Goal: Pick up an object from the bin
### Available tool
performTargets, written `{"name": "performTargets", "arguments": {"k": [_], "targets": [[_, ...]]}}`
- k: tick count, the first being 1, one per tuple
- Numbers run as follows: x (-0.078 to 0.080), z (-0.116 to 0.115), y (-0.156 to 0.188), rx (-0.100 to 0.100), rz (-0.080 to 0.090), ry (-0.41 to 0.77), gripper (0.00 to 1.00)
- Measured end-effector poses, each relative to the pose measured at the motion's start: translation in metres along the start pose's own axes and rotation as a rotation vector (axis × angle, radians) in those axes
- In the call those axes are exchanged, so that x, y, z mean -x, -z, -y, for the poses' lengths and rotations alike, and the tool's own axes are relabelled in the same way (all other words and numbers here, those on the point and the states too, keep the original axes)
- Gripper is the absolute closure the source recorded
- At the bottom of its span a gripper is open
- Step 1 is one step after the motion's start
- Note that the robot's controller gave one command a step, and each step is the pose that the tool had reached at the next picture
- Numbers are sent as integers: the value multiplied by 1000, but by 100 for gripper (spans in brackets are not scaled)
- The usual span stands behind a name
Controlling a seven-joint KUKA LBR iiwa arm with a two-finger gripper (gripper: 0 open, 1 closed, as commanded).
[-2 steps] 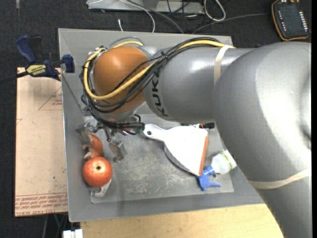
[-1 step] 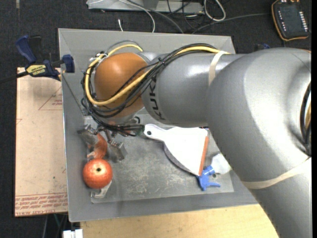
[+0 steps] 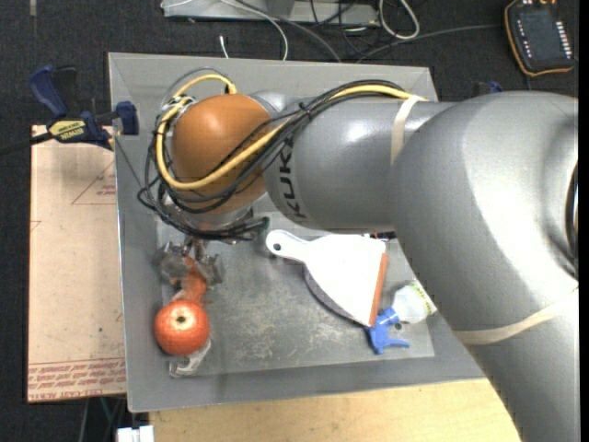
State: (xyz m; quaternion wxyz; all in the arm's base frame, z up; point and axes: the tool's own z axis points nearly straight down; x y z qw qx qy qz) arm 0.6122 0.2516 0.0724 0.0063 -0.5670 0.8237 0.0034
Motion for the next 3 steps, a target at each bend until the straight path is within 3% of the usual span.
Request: {"name": "performTargets", "arguments": {"k": [1,3], "targets": [[0,0,0,0,0,0,100],[-1,-2,62,7,-5,-2,100]]}}
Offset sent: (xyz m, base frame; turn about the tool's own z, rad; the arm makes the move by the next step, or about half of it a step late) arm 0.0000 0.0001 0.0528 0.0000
